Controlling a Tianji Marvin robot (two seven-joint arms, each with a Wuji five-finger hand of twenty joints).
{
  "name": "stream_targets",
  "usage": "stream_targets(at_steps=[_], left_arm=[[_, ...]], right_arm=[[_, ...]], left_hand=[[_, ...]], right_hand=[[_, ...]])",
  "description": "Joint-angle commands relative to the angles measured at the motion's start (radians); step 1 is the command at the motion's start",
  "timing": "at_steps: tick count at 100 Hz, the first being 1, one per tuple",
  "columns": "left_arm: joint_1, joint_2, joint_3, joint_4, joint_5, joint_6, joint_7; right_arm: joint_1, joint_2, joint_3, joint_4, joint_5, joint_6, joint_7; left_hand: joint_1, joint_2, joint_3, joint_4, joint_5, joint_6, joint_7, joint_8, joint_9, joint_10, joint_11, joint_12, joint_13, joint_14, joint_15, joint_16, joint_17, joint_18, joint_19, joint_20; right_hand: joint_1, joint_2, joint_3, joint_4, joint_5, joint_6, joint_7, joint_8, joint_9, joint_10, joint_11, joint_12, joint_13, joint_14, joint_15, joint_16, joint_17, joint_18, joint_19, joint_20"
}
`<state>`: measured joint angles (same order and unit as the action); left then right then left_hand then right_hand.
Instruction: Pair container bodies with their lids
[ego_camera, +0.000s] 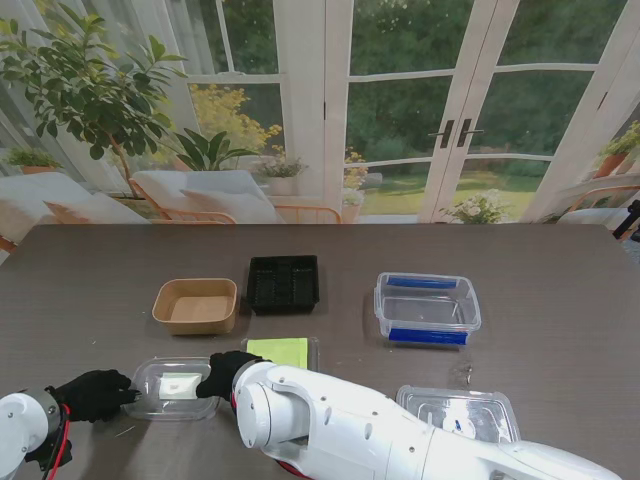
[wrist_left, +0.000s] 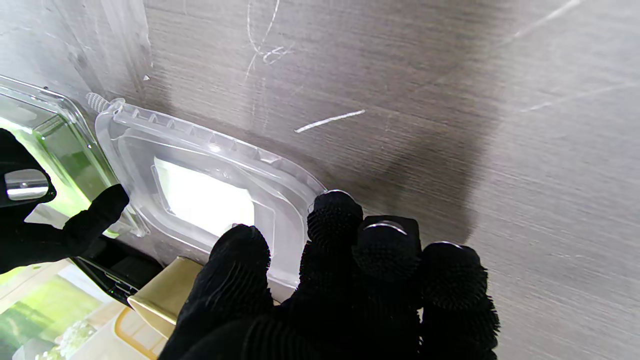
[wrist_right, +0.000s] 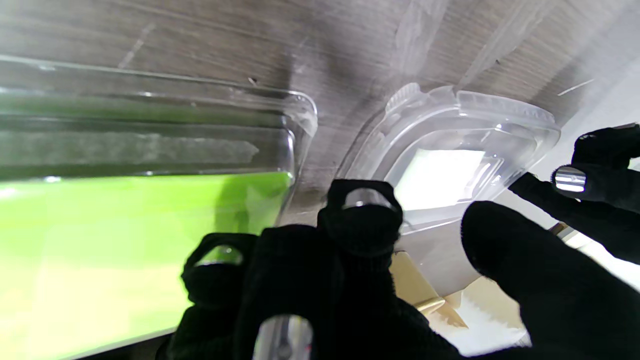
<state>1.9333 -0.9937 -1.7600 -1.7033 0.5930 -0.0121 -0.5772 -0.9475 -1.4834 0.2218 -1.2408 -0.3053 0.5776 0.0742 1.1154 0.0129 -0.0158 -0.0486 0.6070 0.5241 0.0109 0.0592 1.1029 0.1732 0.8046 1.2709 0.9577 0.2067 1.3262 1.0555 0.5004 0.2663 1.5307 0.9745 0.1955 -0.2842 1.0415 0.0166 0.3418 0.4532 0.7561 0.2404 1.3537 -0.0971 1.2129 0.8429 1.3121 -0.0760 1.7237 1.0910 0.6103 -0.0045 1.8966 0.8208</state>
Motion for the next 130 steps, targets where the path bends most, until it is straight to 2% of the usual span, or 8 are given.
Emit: stream_targets(at_steps=[1, 37, 76, 130], left_arm=[[0.008, -0.009, 0.001, -0.021, -0.007, -0.002, -0.015], [0.028, -0.017, -0.016, -0.066, -0.004, 0.001, 0.013], [0.022, -0.020, -0.010, -0.081, -0.005, 0.002, 0.032], [0.003, -0.027, -0.007, -0.103, -0.005, 0.000, 0.068]], right_arm=[[-0.011, -0.006, 0.004, -0.022, 0.004, -0.005, 0.005], [-0.034, 0.018, 0.037, -0.071, 0.019, -0.006, -0.020], [-0.061, 0.044, 0.076, -0.137, 0.025, -0.001, -0.052], [-0.067, 0.054, 0.108, -0.190, 0.018, 0.023, -0.084]], left_hand=[[0.007, 0.056, 0.000, 0.029, 0.004, -0.147, 0.013, 0.007, 0.005, 0.014, 0.015, -0.003, 0.011, -0.010, 0.011, 0.003, 0.001, 0.017, 0.029, -0.001], [0.007, 0.054, 0.001, 0.030, 0.007, -0.146, 0.014, 0.008, 0.006, 0.016, 0.012, -0.004, 0.010, -0.007, 0.009, 0.002, -0.001, 0.019, 0.026, -0.002], [0.007, 0.053, 0.001, 0.030, 0.008, -0.144, 0.015, 0.008, 0.004, 0.018, 0.009, -0.005, 0.008, -0.005, 0.007, 0.003, -0.006, 0.021, 0.022, -0.002], [0.006, 0.051, 0.001, 0.030, 0.008, -0.148, 0.014, 0.008, 0.005, 0.018, 0.008, -0.005, 0.008, -0.005, 0.007, 0.003, -0.006, 0.021, 0.019, -0.004]], right_hand=[[-0.041, 0.009, -0.002, 0.022, -0.008, -0.108, -0.007, -0.004, 0.097, 0.053, 0.039, -0.005, 0.010, -0.146, 0.068, 0.001, 0.610, -0.051, 0.197, -0.018], [-0.040, 0.008, 0.004, 0.020, -0.002, -0.107, -0.009, -0.004, 0.097, 0.054, 0.039, -0.005, 0.009, -0.141, 0.069, -0.002, 0.609, -0.037, 0.197, -0.024], [-0.039, 0.005, 0.008, 0.018, 0.001, -0.109, -0.010, -0.004, 0.097, 0.061, 0.038, -0.005, 0.009, -0.134, 0.070, -0.004, 0.608, -0.028, 0.197, -0.026], [-0.038, 0.002, 0.015, 0.015, 0.014, -0.107, -0.016, -0.005, 0.097, 0.065, 0.039, -0.005, 0.009, -0.129, 0.072, -0.005, 0.608, -0.023, 0.197, -0.025]])
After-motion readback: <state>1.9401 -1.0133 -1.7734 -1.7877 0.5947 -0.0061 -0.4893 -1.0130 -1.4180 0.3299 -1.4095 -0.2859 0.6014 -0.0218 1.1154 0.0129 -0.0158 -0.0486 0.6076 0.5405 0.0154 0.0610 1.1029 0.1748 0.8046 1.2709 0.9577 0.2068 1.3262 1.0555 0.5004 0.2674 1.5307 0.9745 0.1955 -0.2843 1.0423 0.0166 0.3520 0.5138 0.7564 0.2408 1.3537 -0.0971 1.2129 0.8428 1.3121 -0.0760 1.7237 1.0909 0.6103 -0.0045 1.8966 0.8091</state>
